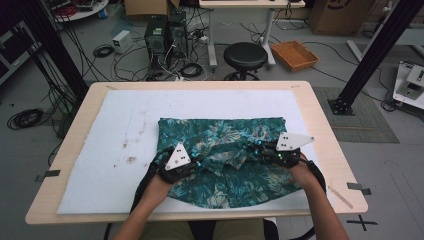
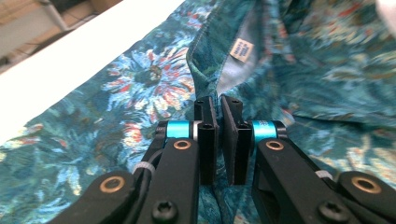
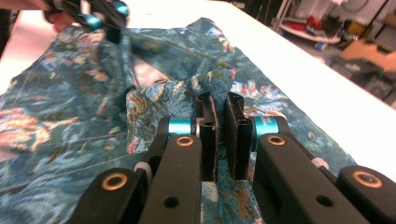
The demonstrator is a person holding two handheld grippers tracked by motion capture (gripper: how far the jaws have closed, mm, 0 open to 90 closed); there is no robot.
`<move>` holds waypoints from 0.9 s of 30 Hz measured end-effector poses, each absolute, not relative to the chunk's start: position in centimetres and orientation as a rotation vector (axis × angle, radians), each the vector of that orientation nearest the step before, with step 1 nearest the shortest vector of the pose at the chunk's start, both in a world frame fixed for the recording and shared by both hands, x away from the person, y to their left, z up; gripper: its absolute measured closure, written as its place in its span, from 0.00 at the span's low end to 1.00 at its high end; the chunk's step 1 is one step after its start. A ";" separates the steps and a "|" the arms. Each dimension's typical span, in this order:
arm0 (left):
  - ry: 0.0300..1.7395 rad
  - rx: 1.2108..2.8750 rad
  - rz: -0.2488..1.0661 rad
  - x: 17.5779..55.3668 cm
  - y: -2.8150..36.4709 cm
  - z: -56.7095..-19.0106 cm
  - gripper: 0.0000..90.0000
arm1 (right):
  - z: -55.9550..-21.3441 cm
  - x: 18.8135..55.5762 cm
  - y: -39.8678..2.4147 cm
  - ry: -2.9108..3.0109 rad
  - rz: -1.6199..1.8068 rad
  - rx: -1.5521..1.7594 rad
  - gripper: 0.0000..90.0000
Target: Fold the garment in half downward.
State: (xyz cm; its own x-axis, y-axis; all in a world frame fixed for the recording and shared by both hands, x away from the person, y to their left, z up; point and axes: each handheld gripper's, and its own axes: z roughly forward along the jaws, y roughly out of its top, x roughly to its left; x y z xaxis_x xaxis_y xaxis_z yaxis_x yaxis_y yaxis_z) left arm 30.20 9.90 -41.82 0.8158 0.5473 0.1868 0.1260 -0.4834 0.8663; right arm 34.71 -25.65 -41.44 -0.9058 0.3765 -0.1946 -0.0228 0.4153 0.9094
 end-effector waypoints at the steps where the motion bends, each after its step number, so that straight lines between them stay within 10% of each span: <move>1: 0.499 2.051 0.571 30.2 9.8 -41.9 0.94 | -41.5 34.5 -25.7 2.293 1.489 0.287 0.96; 23: 0.215 2.056 0.512 26.4 10.8 -43.9 0.92 | -43.9 29.6 -27.6 2.410 1.414 -0.088 0.96; 27: 0.216 2.085 0.449 26.0 10.8 -44.0 0.79 | -44.3 29.4 -27.8 2.463 1.352 -0.107 0.94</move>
